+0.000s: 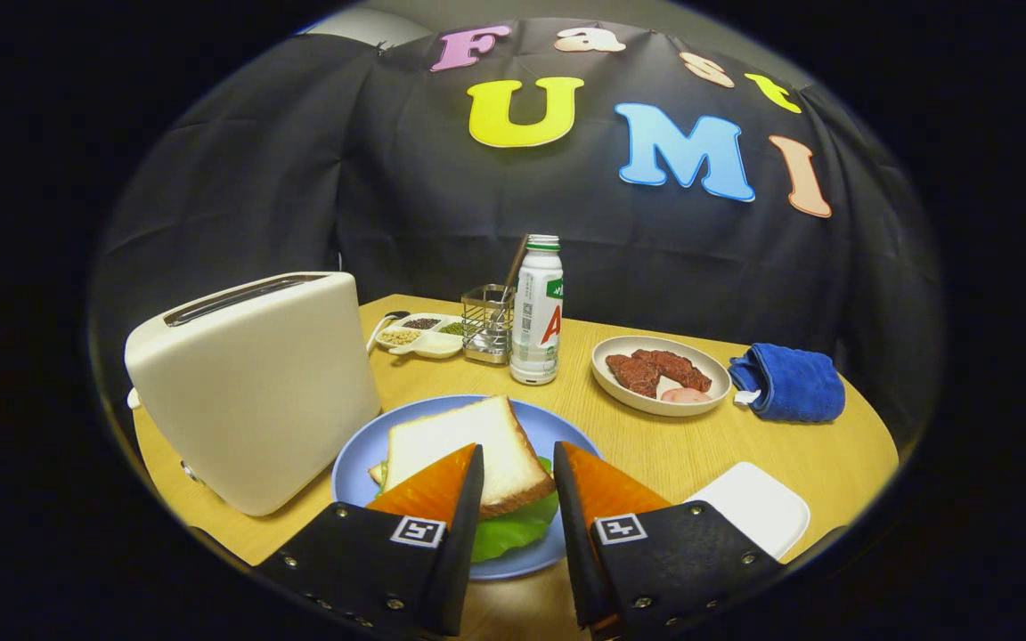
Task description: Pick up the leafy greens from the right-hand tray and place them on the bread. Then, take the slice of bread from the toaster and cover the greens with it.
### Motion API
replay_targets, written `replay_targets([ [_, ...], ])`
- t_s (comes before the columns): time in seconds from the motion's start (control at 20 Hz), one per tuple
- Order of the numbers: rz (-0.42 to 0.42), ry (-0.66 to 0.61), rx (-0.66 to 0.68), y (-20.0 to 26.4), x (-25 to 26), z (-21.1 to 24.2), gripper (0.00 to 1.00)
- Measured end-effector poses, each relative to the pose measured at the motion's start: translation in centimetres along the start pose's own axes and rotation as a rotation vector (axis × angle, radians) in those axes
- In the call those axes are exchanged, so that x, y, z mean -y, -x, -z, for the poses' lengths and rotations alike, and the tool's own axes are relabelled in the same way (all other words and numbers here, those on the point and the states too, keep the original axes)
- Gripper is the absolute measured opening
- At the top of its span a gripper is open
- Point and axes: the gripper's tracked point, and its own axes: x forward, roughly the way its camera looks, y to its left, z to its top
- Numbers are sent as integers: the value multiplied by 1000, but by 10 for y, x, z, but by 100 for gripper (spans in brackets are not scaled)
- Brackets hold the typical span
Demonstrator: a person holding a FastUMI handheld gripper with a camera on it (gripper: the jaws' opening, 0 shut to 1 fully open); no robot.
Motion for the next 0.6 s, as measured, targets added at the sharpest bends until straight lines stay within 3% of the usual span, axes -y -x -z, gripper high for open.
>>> replay_targets([
  [0.6, 14, -52, 88, 18, 34, -14, 47],
])
